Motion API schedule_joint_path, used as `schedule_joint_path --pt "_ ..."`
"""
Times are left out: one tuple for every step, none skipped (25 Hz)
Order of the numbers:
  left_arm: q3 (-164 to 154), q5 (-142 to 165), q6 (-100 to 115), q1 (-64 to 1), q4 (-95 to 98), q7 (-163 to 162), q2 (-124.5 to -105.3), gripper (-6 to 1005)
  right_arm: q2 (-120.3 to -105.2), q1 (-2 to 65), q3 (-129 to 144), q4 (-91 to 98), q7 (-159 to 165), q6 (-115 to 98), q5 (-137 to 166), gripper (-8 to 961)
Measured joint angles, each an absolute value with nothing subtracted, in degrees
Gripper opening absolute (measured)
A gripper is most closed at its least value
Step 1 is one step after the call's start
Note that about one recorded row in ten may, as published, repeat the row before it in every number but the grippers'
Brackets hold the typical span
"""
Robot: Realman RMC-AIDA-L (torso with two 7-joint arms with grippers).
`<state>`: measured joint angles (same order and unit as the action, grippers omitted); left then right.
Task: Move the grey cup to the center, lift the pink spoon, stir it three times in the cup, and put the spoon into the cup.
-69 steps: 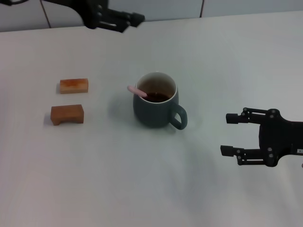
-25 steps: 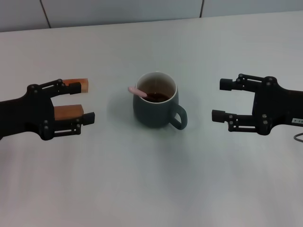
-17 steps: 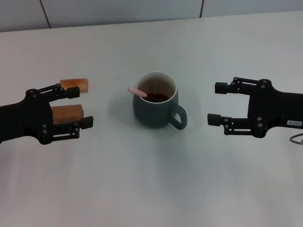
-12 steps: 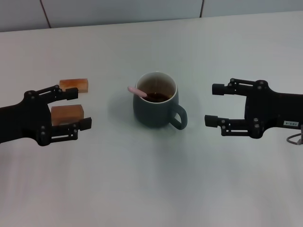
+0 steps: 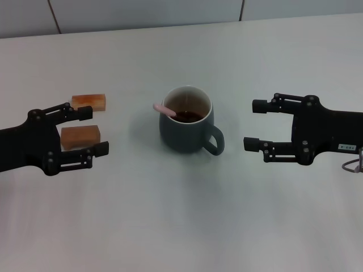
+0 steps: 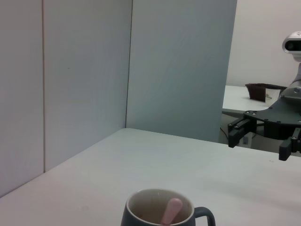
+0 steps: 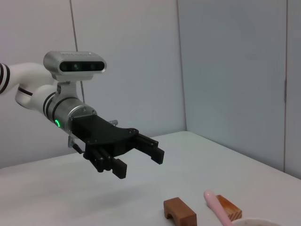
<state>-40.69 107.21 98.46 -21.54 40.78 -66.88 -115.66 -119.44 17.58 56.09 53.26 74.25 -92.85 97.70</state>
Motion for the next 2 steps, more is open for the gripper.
schedule_joint_path --pt "-40.7 107.2 98.5 -21.6 40.8 -66.9 -115.66 829 -119.44 17.6 56.1 53.3 74.3 -92.9 97.7 783" --pt "-40.7 107.2 98.5 -21.6 40.8 -66.9 -115.66 829 -119.44 17.6 56.1 53.3 74.3 -92.9 97.7 783"
